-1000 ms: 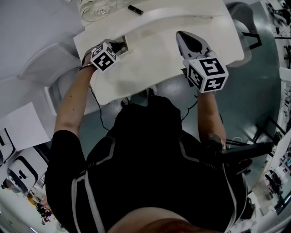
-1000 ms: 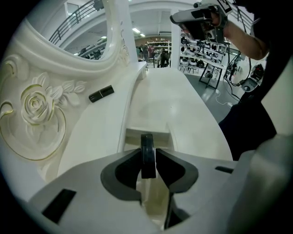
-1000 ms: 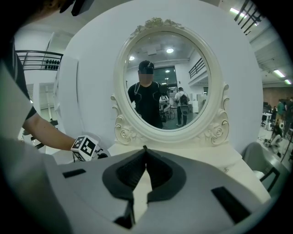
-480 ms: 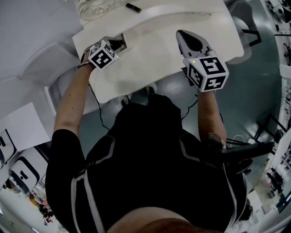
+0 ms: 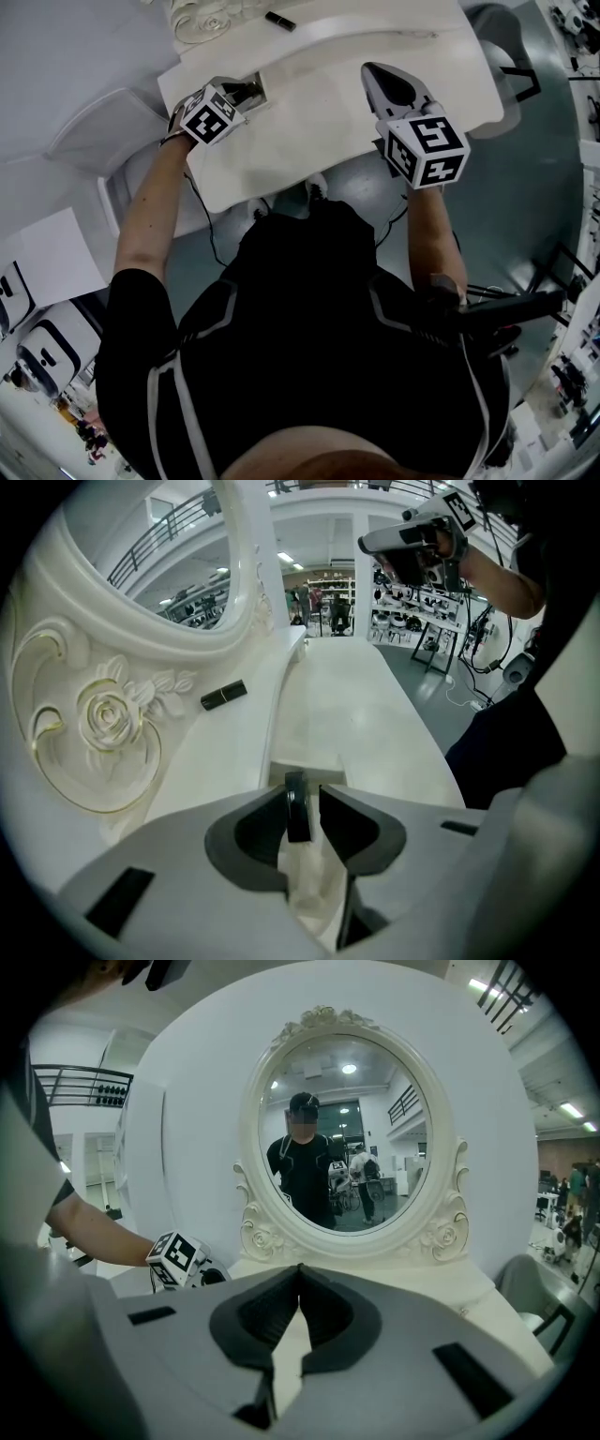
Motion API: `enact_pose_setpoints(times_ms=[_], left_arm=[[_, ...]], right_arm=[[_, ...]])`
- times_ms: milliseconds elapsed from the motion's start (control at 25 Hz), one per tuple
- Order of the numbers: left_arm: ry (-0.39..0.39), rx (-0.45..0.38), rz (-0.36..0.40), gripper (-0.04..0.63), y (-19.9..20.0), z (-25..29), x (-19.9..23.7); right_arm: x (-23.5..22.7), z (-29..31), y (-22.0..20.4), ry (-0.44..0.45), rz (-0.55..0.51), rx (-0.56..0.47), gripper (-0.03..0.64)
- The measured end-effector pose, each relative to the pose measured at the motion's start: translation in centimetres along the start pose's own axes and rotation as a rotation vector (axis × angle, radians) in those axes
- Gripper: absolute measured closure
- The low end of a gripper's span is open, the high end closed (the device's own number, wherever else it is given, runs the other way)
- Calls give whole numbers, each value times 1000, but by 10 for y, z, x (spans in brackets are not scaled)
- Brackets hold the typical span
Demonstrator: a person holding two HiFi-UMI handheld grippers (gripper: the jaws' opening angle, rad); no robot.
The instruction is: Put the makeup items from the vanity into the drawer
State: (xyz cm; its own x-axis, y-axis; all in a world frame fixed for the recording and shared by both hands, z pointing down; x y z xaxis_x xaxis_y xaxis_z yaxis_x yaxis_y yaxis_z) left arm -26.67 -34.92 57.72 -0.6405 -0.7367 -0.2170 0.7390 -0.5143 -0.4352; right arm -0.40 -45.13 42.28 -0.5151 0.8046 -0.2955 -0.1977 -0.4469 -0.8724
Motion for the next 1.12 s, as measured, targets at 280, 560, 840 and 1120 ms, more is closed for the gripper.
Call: enact_pose_setpoints(times_ms=[280, 560, 840, 1120], left_arm=[[63, -62, -39, 499, 9, -36, -4], [156, -298, -230, 499, 9, -106, -8], [315, -594, -376, 500, 6, -196, -19], [513, -756, -496, 500, -10, -268, -28]], right_arm=[[12, -1, 9, 40, -15, -16, 611], [38, 4, 27, 69, -46, -52, 611], [76, 8, 46, 93, -77, -105, 611], [106, 3, 68, 83, -90, -179, 611]])
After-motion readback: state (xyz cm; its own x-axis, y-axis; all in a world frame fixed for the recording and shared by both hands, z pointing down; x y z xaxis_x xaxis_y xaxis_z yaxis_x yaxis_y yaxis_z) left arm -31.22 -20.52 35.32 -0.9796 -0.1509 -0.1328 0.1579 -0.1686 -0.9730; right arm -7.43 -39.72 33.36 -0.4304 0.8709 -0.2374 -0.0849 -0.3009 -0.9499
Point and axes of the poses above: the fingertips, and each gripper's own axes: z forward along the fingers, x to its left, y out of its top, the point moved 8 cm from there along -z, backward along the fingers, and after that the axes turned 13 degrees about z, right-handed, at the moved point
